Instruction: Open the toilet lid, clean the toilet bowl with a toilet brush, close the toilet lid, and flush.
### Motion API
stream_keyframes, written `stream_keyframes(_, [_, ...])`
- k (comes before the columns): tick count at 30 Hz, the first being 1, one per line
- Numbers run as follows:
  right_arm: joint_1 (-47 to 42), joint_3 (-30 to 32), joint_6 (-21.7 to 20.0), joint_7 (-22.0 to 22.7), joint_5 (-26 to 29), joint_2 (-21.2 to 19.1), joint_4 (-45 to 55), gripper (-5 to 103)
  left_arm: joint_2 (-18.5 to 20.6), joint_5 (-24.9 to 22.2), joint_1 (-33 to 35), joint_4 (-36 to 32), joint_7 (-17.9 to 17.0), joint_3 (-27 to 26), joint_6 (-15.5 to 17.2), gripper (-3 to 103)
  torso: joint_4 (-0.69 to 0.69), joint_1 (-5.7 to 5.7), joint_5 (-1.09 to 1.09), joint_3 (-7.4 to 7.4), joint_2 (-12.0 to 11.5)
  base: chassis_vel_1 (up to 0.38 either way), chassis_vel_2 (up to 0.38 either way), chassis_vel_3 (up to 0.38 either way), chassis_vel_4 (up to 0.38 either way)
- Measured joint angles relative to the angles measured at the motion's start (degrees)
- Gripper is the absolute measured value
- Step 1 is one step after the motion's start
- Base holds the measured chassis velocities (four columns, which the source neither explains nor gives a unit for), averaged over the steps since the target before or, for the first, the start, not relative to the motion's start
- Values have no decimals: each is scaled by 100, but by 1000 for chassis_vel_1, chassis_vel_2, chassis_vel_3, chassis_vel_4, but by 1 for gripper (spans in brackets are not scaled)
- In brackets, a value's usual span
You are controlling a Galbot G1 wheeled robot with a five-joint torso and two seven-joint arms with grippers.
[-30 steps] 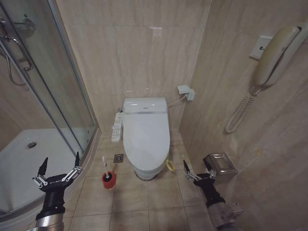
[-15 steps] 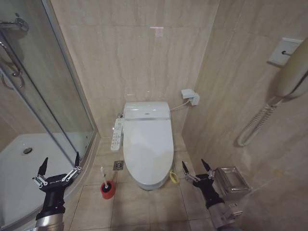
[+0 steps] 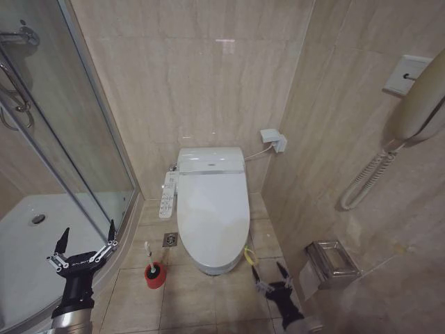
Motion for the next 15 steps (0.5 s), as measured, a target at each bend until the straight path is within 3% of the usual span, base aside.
stream_keyframes(15, [1234,-46,674,404,-661,294,-1817,100,0,0,0,0,0,0,0,100,2,1,0,0,0,0,0,0,0])
